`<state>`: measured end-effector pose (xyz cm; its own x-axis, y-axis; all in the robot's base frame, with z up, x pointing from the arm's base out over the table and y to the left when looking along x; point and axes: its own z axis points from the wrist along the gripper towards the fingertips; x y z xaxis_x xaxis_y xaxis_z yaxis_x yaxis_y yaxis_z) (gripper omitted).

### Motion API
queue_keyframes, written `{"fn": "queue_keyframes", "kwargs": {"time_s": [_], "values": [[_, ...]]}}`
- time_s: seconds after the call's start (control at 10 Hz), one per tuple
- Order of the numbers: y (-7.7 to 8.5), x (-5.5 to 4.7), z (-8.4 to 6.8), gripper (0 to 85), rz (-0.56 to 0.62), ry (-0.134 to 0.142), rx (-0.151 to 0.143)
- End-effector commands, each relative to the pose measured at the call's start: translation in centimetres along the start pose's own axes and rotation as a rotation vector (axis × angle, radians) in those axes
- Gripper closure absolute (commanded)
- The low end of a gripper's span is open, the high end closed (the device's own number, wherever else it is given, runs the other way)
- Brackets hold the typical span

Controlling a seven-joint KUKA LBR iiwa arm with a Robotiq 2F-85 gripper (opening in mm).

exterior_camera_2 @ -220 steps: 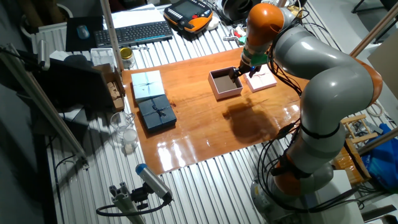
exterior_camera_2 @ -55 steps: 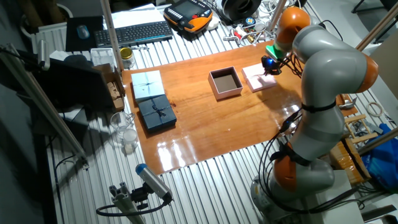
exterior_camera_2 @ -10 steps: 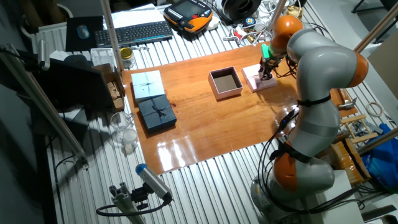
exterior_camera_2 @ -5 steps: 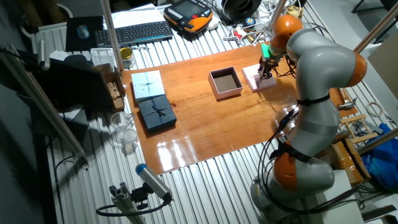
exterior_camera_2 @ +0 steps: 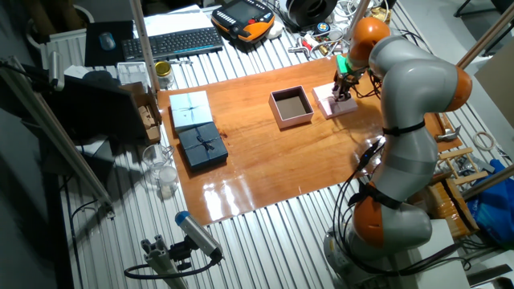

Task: Cover the box

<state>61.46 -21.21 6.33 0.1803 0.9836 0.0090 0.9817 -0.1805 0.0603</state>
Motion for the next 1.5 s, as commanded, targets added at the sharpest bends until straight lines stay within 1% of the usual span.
{"fn": "queue_keyframes", "kwargs": {"time_s": [0.0, 0.3, 0.4, 0.8, 0.9, 1.3, 1.4], "values": [[0.01, -0.01, 0.13, 34.0, 0.002, 0.003, 0.004], [0.03, -0.02, 0.25, 34.0, 0.002, 0.007, 0.007], [0.03, -0.02, 0.33, 51.0, 0.001, 0.012, 0.008], [0.02, 0.00, 0.43, 51.0, -0.005, 0.014, 0.011], [0.02, 0.01, 0.54, 51.0, -0.005, 0.020, 0.014], [0.05, 0.00, 0.67, 51.0, -0.003, 0.022, 0.022], [0.04, 0.00, 0.68, 68.0, -0.008, 0.022, 0.020]]}}
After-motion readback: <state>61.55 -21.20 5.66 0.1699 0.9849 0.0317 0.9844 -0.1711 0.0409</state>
